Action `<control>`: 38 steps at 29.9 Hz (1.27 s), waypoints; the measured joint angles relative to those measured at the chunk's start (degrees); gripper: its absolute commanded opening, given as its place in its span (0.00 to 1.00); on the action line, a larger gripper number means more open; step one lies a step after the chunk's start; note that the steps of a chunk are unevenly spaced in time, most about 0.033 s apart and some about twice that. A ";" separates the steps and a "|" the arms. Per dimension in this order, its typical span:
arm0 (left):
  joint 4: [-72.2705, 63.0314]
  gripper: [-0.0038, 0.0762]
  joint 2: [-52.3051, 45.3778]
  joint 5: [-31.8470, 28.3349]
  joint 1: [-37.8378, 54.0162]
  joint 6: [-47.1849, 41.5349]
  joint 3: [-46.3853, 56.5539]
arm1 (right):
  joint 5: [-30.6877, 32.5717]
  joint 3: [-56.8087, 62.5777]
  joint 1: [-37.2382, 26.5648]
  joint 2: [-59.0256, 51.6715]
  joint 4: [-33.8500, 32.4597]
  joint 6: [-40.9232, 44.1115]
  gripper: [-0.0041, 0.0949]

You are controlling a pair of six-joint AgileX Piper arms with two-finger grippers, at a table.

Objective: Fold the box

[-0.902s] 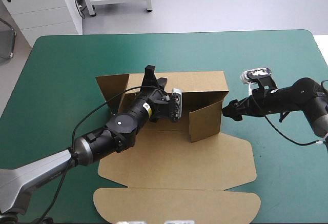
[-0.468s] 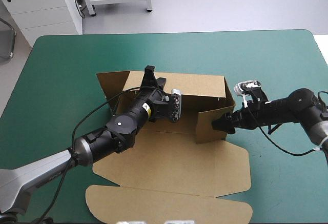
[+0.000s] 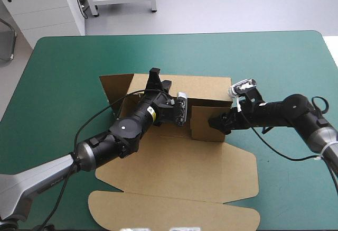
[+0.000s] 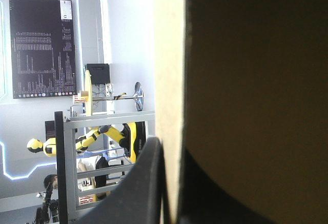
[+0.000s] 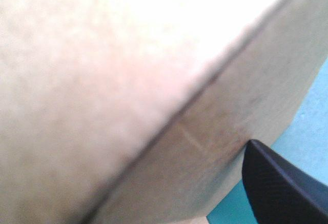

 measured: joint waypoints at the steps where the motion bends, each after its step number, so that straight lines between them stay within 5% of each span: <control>1: 0.00 0.04 0.00 0.08 0.00 0.00 0.00 | -2.78 0.07 1.61 -0.07 -1.66 1.43 0.72; 9: -0.46 0.04 0.04 1.26 0.11 0.00 0.05 | -15.53 0.36 6.50 -0.40 -10.58 12.99 0.45; 18: -1.66 0.04 0.06 1.82 -0.75 0.00 0.05 | -19.12 0.17 6.50 -0.35 -12.52 13.78 0.05; 22: -1.81 0.05 0.06 3.11 -2.11 -0.03 0.05 | -18.98 -0.08 6.31 -0.35 -13.87 13.75 0.03; 25: -2.00 0.16 -0.13 3.64 -3.40 -0.14 0.09 | -19.61 -0.08 6.23 -0.35 -14.61 15.48 0.03; 32: -3.26 0.64 -1.98 1.30 -8.42 -0.38 0.55 | -22.70 -0.08 6.38 -0.35 -23.15 29.01 0.03; 38: -3.53 0.76 -4.78 5.09 -13.27 -1.09 -0.90 | -25.14 -0.13 6.45 -0.35 -37.53 45.78 0.03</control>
